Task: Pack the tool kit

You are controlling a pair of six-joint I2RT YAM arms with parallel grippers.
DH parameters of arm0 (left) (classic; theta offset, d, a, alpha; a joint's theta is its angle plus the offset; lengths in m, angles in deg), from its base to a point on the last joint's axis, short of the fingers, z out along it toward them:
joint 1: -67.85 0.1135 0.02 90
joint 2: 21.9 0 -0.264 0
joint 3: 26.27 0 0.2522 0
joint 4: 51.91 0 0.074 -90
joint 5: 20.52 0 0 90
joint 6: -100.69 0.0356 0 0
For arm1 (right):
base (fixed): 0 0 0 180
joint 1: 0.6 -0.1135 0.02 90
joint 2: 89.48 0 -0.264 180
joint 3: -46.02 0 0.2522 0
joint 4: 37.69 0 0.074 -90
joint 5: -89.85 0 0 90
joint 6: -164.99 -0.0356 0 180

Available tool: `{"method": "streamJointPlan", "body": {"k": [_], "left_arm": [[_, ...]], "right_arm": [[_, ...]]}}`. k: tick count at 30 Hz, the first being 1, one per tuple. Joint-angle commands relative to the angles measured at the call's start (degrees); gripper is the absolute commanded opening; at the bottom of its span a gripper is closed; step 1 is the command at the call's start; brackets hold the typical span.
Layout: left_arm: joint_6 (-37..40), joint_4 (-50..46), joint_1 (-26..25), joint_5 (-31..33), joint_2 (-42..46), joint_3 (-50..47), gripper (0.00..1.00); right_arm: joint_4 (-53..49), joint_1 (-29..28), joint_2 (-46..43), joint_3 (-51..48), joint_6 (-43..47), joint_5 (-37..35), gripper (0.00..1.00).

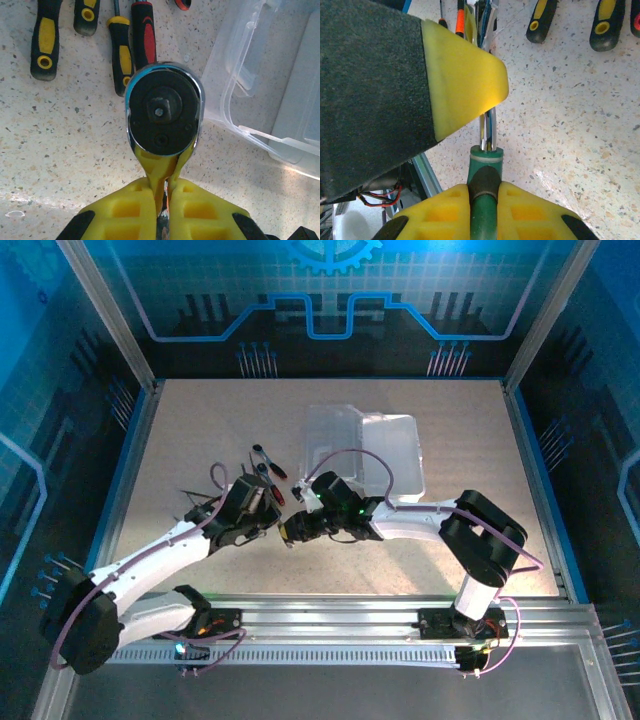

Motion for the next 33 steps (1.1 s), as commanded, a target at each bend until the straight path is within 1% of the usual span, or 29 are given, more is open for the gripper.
{"method": "streamJointPlan", "body": {"k": [1, 4, 7, 10, 14, 19, 20, 23, 29, 30, 31, 32, 33], "left_arm": [[-1.6, 3.7, 0.7, -0.5, 1.7, -1.0, 0.0], [-1.8, 4.7, 0.9, -0.8, 1.8, -1.8, 0.0], [-1.9, 5.7, 1.0, -1.2, 2.1, -2.5, 0.0], [-1.8, 6.0, 1.4, -1.8, 2.3, -2.7, 0.0], [-1.6, 5.9, 1.8, -2.4, 2.5, -2.5, 0.0], [-1.7, 5.8, 2.4, -2.8, 3.0, -2.8, 0.0], [-1.7, 5.8, 2.5, -2.8, 3.1, -2.9, 0.0], [-2.2, 6.3, 2.7, -3.0, 3.3, -3.3, 0.0], [-2.5, 7.4, 3.0, -3.4, 3.5, -3.5, 0.0], [-2.4, 7.5, 3.1, -3.5, 3.7, -3.5, 0.06], [-1.9, 7.5, 3.1, -3.7, 3.7, -3.3, 0.17], [-0.5, 7.4, 3.2, -4.1, 4.0, -2.9, 0.24], [0.5, 6.9, 3.2, -4.2, 4.4, -2.4, 0.33]], "right_arm": [[1.7, -0.7, 0.3, 1.2, -0.1, 1.0, 0.12], [2.1, -0.6, 0.5, 1.2, -0.4, 1.0, 0.12], [3.2, -0.6, 1.0, 1.6, -0.6, 2.7, 0.12], [2.7, -0.6, 2.2, 2.8, -0.3, 4.9, 0.19], [2.8, -0.6, 3.7, 3.8, -0.2, 6.1, 0.32], [1.6, -0.6, 4.3, 4.4, 0.0, 5.7, 0.38], [1.7, -0.6, 4.4, 4.4, 0.0, 5.7, 0.37], [1.8, -0.7, 4.1, 4.1, -0.3, 5.0, 0.27], [2.8, -0.6, 3.7, 3.5, -0.8, 5.1, 0.17], [3.0, -0.5, 3.4, 3.2, -0.9, 5.0, 0.16], [3.2, -0.3, 3.0, 2.8, -0.9, 4.8, 0.15], [2.4, -0.1, 2.5, 2.7, -0.8, 4.3, 0.14], [1.0, 0.0, 2.0, 2.9, 0.2, 4.0, 0.14]]}}
